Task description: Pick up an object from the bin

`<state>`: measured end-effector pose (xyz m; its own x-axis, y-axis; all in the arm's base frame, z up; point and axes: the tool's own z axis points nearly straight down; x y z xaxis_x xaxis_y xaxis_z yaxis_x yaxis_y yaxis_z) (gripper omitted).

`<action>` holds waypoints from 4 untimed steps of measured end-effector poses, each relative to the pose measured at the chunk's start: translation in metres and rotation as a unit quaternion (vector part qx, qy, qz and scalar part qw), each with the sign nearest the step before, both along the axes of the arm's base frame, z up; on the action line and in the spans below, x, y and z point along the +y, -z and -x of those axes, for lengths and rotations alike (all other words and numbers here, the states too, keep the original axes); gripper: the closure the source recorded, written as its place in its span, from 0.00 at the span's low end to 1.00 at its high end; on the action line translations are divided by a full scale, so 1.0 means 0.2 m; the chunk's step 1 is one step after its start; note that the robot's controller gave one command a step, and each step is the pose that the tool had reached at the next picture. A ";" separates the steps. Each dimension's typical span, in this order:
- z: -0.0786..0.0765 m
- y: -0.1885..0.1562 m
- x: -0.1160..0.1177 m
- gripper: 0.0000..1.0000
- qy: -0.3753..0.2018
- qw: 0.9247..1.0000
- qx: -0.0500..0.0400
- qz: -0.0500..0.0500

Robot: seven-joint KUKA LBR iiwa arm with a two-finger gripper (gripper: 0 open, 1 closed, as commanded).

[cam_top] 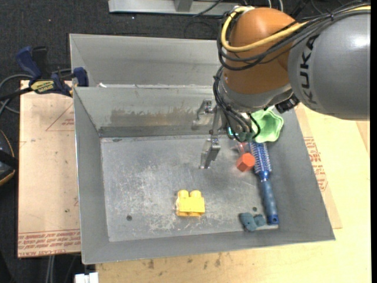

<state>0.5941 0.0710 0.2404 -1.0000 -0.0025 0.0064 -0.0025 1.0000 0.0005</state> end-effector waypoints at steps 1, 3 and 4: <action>0.29 0.83 -0.05 0.00 -0.125 0.992 -0.011 -0.002; 0.36 0.70 0.03 0.00 -0.110 0.994 -0.004 -0.001; 0.36 0.83 0.03 0.00 -0.113 0.994 -0.009 -0.002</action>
Offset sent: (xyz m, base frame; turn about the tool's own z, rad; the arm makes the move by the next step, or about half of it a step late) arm -0.0628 -0.0128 -0.1704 -0.2522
